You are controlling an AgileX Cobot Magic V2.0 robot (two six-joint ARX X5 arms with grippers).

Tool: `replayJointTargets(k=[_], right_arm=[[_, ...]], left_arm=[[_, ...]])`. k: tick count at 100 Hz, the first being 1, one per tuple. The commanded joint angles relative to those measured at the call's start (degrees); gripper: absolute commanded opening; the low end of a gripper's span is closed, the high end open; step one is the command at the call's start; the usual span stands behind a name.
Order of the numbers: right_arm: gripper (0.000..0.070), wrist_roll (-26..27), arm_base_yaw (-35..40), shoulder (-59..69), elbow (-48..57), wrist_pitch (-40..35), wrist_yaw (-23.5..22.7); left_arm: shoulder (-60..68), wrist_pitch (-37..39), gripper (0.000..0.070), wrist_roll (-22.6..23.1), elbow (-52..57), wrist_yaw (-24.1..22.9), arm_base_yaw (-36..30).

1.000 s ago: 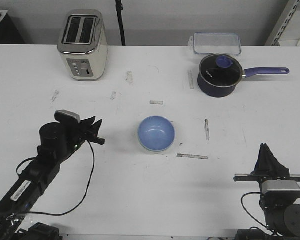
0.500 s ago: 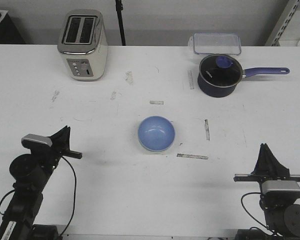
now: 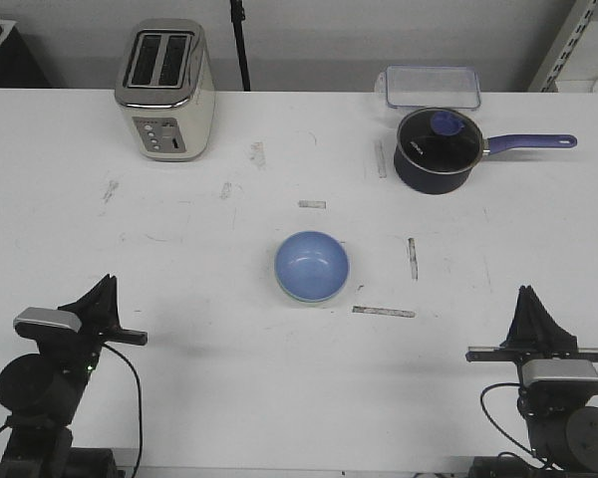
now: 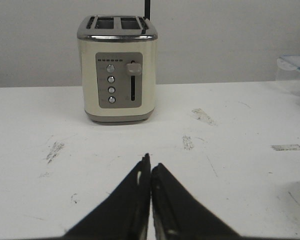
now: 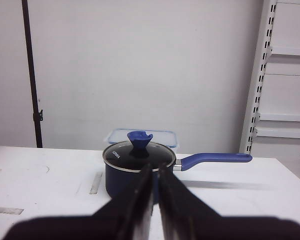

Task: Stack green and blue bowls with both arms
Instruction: 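Open the left gripper and retract it to rest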

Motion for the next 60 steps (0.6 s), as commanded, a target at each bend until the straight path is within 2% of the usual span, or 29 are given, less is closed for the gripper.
replayJointTargets(k=[1, 52, 60], right_arm=[[0.0015, 0.5, 0.0, -0.1, -0.2, 0.5, 0.0], [0.0016, 0.5, 0.0, -0.1, -0.2, 0.5, 0.0], [0.0016, 0.5, 0.0, -0.1, -0.2, 0.5, 0.0]], left_arm=[[-1.0, 0.7, 0.0001, -0.2, 0.0, -0.2, 0.0], [-5.4, 0.7, 0.0002, -0.1, -0.3, -0.3, -0.1], [-6.0, 0.9, 0.0002, 1.3, -1.3, -3.6, -0.9]])
